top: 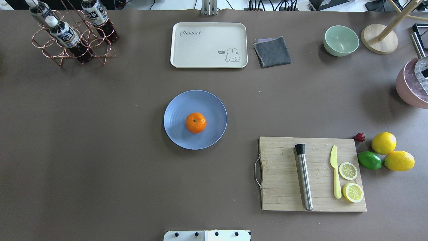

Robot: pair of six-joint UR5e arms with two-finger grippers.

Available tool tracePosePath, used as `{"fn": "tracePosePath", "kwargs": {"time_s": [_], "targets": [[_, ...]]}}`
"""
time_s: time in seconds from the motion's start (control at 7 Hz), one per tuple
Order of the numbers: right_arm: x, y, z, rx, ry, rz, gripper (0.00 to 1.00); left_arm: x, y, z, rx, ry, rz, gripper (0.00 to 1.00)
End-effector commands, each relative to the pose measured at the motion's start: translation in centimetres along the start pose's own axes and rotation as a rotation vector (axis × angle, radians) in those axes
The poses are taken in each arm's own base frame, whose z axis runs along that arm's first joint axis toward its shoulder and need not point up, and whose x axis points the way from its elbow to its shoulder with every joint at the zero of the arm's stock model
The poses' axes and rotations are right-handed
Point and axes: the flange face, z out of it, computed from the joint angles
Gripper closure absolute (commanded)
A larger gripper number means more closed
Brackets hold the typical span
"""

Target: Pick orange to plate

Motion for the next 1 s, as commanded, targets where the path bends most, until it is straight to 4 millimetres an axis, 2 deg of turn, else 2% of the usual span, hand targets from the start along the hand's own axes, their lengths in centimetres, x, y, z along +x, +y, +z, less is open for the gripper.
{"fn": "tracePosePath", "kwargs": {"time_s": [0.0, 0.29, 0.43, 0.57, 0.71, 0.86], "targets": [[2.5, 3.5, 1.5, -0.045, 0.055, 0.0, 0.0, 0.1, 0.2, -0.2, 0.004, 0.001, 0.005, 0.03], [3.5, 2.8, 2.2, -0.057, 0.076, 0.004, 0.0, 0.7, -0.1, -0.3, 0.001, 0.001, 0.012, 0.03], [3.3, 2.3, 1.9, -0.052, 0.074, -0.005, 0.0, 1.6, -0.2, -0.7, 0.008, 0.007, 0.035, 0.03], [3.4, 2.1, 1.9, -0.055, 0.076, -0.009, 0.0, 2.1, -0.9, -0.2, 0.002, 0.002, 0.056, 0.03], [4.4, 2.0, 2.9, -0.07, 0.08, 0.002, 0.0, 1.8, -0.3, 0.1, -0.006, 0.0, 0.11, 0.03], [4.5, 2.0, 2.9, -0.07, 0.08, 0.004, 0.0, 0.8, 1.0, 0.7, -0.025, 0.006, 0.179, 0.03]]}}
